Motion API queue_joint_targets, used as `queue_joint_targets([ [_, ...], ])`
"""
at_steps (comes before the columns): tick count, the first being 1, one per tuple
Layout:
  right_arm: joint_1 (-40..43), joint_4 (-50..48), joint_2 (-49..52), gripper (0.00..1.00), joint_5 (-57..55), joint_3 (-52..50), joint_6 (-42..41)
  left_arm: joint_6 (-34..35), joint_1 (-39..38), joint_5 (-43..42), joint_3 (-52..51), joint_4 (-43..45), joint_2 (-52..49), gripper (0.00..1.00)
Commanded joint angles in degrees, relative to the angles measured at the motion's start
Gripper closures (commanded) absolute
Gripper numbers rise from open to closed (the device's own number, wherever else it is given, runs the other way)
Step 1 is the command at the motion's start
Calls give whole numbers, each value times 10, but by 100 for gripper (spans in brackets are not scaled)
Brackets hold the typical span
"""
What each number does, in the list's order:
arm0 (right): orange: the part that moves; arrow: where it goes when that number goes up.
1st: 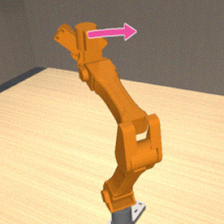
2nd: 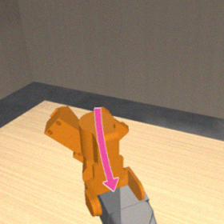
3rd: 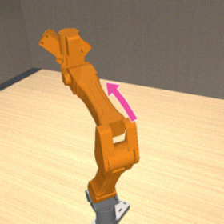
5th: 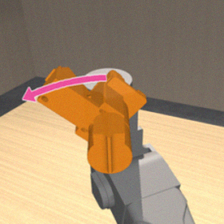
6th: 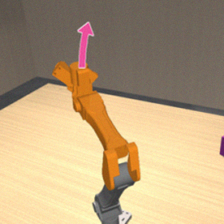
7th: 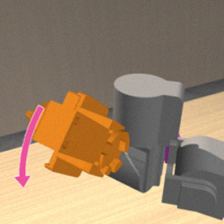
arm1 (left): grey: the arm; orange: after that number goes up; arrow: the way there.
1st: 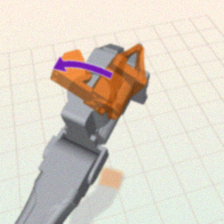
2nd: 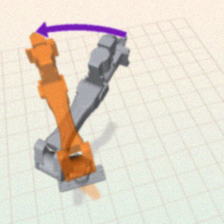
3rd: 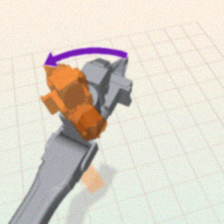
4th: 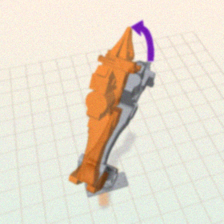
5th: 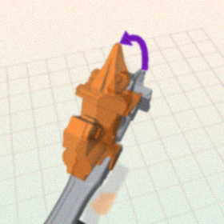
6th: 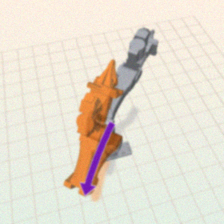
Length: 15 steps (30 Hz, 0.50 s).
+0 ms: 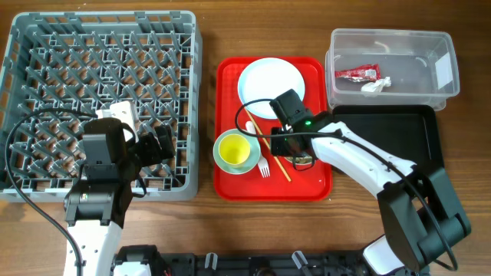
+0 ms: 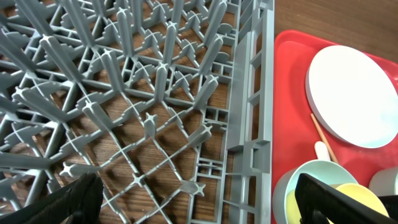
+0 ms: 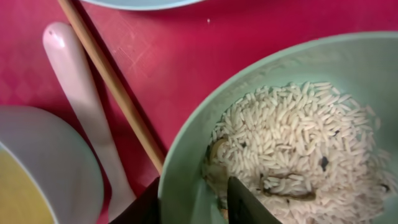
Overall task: Sort waste into correct bins and load items into the dishwasher rack
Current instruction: 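Grasp the rim of the green rice bowl with the right gripper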
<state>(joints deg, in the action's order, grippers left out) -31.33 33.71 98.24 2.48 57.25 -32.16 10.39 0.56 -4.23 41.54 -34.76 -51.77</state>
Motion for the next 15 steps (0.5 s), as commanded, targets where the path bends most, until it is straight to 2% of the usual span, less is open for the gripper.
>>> queue_joint_targets([
  [1,-2,0,-2,75,-15,-13,-11,3,5,-5,11,2,0,0],
  [11,-2,9,-2,87,-16,-13,-13,3,5,-5,11,2,0,0],
  [13,-2,13,-2,96,-16,-13,-13,3,5,-5,11,2,0,0],
  [15,-2,19,-2,96,-16,-13,-16,3,5,-5,11,2,0,0],
])
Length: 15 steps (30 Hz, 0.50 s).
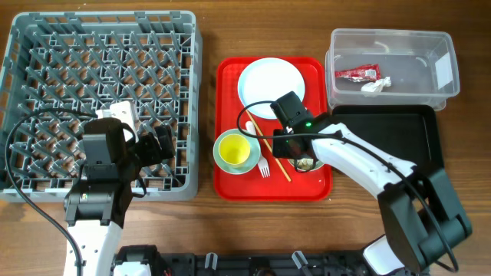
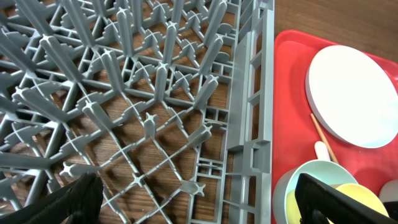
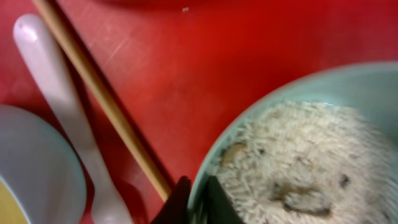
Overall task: Sort waste into correct bins and load items into the dishwasher rack
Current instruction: 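Grasp the rim of the green rice bowl with the right gripper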
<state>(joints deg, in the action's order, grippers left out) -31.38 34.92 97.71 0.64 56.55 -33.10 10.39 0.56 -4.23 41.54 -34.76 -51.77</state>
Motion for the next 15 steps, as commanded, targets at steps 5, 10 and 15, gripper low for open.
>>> queue_joint_targets([
  [5,-2,20,3,95,2,0,-15,3,5,-5,11,2,0,0],
  [10,-2,52,0,96,-9,32,-14,3,5,-5,11,2,0,0],
  [15,-2,78,-15,96,-37,65,-14,3,5,-4,11,2,0,0],
])
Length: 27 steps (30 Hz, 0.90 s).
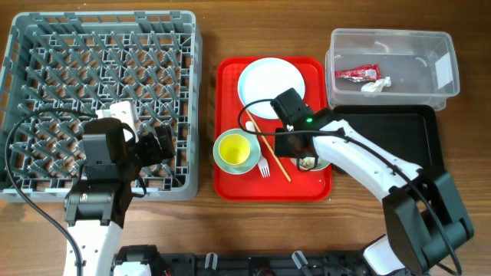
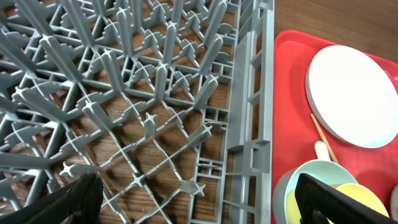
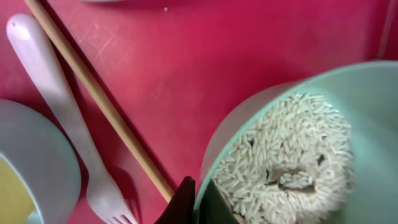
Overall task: Sort waste into correct bins and load items into the dishwasher rack
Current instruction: 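Grasp the rim of the green rice bowl with the right gripper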
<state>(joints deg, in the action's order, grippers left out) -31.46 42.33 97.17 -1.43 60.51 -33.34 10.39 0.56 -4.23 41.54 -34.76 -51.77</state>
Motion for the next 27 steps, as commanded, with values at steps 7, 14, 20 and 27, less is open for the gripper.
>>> queue_joint_targets([
  [7,-1,13,-11,61,-16,26,-11,3,5,-4,11,2,0,0],
  [14,-1,12,-9,44,-15,26,-12,3,5,-4,11,2,0,0],
  [20,-1,-4,-8,44,-14,23,-14,3,5,-4,11,2,0,0],
  [27,-1,-28,28,49,0,16,-26,3,5,-4,11,2,0,0],
])
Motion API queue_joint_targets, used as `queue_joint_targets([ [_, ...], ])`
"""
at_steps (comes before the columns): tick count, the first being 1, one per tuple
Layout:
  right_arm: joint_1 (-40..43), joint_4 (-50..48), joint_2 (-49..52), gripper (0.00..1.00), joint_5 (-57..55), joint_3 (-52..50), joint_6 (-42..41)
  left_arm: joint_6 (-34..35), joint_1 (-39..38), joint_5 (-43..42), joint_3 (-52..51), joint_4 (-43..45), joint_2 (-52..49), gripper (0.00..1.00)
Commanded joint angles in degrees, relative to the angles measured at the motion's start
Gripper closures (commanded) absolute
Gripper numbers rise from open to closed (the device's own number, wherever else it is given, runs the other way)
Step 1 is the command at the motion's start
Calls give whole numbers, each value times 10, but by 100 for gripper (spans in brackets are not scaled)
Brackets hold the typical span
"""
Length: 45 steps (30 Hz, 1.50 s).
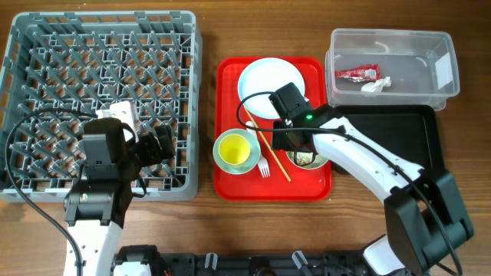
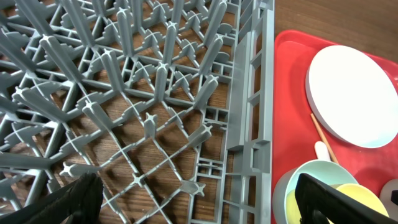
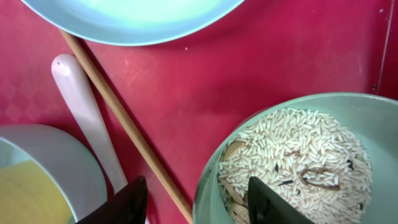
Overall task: Sort waste into correct bins and load items into the dishwasher rack
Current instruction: 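Grasp the rim of the green rice bowl with the right gripper, then move the green bowl over the black tray and tip out the rice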
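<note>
A green bowl of rice (image 3: 298, 165) sits at the front right of the red tray (image 1: 230, 73); in the overhead view the bowl (image 1: 310, 159) peeks out beside my right arm. My right gripper (image 3: 196, 205) is open and straddles the bowl's near rim, one finger over the rice and the other over the tray. A chopstick (image 3: 124, 124) and a white fork (image 3: 87, 118) lie to its left. A green cup (image 1: 236, 151) with yellow inside and a white plate (image 1: 270, 78) also stand on the tray. My left gripper (image 2: 199, 202) hangs open over the grey dishwasher rack (image 2: 143, 93).
A clear bin (image 1: 391, 65) holding a red wrapper and crumpled paper stands at the back right. A black tray (image 1: 387, 130) lies in front of it, right of the red tray. The rack (image 1: 100, 100) fills the left side.
My right gripper was shut on the rice bowl's rim; now it is open and higher, with the bowl resting on the tray. The left arm has not moved.
My right gripper first straddled the bowl's rim, open. It then shut on the rim and held it while the bowl sat a little farther right and looked tilted. Now the jaws are open and the bowl rests on the red tray. The left arm stayed still.
</note>
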<state>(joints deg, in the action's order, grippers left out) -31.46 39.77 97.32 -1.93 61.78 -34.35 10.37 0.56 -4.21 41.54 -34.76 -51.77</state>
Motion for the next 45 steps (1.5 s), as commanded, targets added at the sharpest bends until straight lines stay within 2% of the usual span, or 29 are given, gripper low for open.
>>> queue_joint_targets([
  [1,-1,-4,30,50,5,3,-19,3,5,-5,11,2,0,0],
  [5,-2,-21,48,58,22,3,-19,3,5,-5,11,2,0,0],
  [7,-2,-23,52,65,23,3,-22,3,5,-5,11,2,0,0],
  [10,-2,-22,52,84,22,3,-32,3,5,-5,11,2,0,0],
  [14,-2,-18,52,95,33,4,-32,3,5,-5,11,2,0,0],
  [21,-1,22,38,96,36,27,-12,3,5,-5,11,2,0,0],
  [32,20,72,-62,96,26,80,34,3,5,-5,11,2,0,0],
  [39,128,88,-127,96,90,80,76,4,5,-5,11,2,0,0],
  [45,267,96,-121,96,250,78,162,3,5,-5,11,2,0,0],
])
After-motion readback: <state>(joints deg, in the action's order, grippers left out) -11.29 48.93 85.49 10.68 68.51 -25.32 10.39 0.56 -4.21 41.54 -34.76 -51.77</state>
